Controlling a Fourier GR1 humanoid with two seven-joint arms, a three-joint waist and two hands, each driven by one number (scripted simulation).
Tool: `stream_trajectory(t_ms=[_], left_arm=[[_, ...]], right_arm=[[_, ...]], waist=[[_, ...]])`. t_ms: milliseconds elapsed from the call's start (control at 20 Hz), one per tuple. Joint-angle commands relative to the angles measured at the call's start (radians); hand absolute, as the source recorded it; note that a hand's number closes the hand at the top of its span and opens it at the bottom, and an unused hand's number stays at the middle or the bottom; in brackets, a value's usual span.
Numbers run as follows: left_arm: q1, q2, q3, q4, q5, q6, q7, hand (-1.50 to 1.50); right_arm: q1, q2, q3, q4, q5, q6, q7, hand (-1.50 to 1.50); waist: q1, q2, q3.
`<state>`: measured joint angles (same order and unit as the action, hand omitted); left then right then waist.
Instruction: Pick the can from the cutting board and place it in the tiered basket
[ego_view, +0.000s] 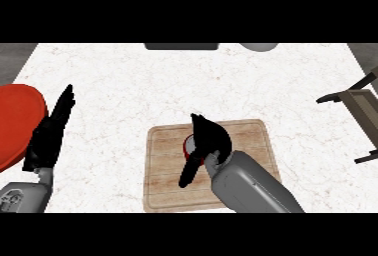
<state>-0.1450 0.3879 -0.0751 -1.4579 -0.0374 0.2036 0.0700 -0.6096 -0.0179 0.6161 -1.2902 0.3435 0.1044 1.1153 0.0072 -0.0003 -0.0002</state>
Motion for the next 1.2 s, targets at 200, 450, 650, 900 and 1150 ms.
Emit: stream_trajectory(t_ms=[200, 450, 650, 900, 1150], left_arm=[[-0.004, -0.019, 0.017, 0.047, -0.013, -0.019, -0.030, 0.00], [-0.001, -0.006, 0.065, 0.046, 0.002, -0.057, -0.051, 0.00], [-0.034, -0.016, 0.074, 0.069, -0.014, -0.074, -0.045, 0.00], [-0.009, -0.032, 0.065, 0.031, -0.031, -0.068, -0.021, 0.00], [0.046, -0.014, 0.085, -0.004, -0.025, -0.055, 0.008, 0.00]], right_arm=[[-0.035, 0.017, 0.089, 0.046, -0.090, 0.129, 0.044, 1.50], [-0.092, 0.016, 0.076, 0.100, -0.039, 0.092, 0.010, 1.50], [-0.009, 0.017, 0.018, 0.017, -0.038, 0.042, 0.006, 1.50], [-0.001, 0.017, -0.008, -0.102, -0.007, -0.053, 0.067, 1.50], [0.094, -0.269, 0.064, -0.612, -0.030, 0.174, -0.044, 1.50]], waist=[[0.002, 0.001, 0.000], [0.003, 0.001, 0.000], [-0.007, 0.000, 0.000], [-0.009, -0.002, 0.000], [-0.065, -0.025, 0.001]])
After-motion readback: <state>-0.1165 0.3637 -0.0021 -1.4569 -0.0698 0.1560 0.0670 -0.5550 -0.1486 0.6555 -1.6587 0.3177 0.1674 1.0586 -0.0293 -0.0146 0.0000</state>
